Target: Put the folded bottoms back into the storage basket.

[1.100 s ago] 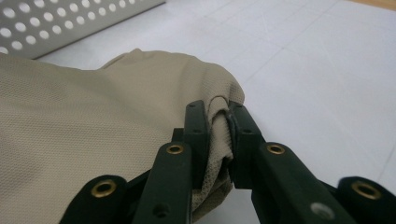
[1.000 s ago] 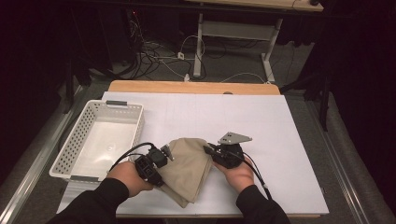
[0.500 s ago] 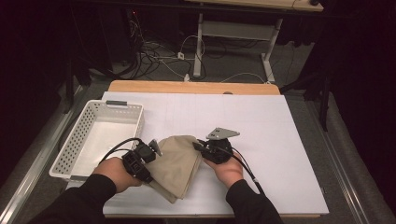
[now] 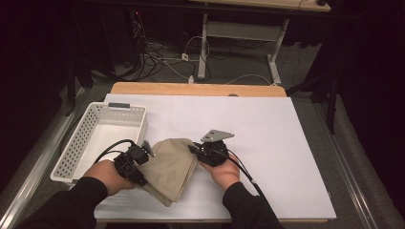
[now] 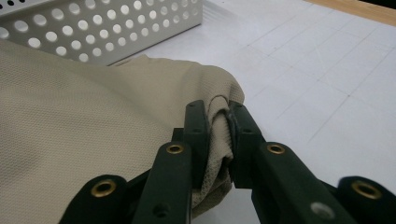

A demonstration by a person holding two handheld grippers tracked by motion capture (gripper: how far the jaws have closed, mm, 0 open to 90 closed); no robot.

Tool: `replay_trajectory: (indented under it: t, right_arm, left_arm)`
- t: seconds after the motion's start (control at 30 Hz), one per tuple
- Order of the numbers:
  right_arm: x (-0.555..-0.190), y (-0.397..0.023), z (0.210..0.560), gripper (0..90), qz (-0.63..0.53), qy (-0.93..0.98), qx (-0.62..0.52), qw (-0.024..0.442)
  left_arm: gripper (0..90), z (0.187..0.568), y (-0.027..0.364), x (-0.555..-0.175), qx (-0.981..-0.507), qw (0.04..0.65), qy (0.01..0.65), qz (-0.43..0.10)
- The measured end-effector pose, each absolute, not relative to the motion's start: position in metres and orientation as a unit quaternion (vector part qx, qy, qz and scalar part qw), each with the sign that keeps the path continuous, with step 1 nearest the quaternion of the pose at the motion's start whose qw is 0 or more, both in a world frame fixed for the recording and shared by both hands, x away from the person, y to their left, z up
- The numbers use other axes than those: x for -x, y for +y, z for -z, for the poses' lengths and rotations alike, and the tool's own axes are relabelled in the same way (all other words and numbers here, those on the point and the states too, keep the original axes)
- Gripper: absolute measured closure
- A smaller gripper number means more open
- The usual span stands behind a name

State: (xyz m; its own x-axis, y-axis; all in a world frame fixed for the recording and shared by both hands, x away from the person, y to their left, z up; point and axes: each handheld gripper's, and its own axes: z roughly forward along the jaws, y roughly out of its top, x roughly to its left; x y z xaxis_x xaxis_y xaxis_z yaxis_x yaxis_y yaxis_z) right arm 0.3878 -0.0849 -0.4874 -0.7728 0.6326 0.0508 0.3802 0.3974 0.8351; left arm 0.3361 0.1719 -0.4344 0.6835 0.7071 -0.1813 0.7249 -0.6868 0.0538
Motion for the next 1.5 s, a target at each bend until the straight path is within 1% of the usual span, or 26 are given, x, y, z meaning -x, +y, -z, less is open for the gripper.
replay_trajectory:
  t: [0.4, 0.8, 1.5]
  right_arm:
    - [-0.389, -0.083, 0.487, 81.4, -0.457, 0.821, -0.313, 0.136]
    - [-0.388, -0.086, 0.476, 81.4, -0.462, 0.819, -0.310, 0.142]
    - [-0.393, -0.081, 0.452, 81.4, -0.476, 0.813, -0.301, 0.150]
  left_arm:
    - [73.7, 0.431, 0.173, -0.338, -0.917, 0.056, 0.387, 0.078]
    - [73.7, 0.418, 0.170, -0.340, -0.922, 0.049, 0.377, 0.067]
    - [73.7, 0.389, 0.178, -0.348, -0.925, 0.045, 0.373, 0.060]
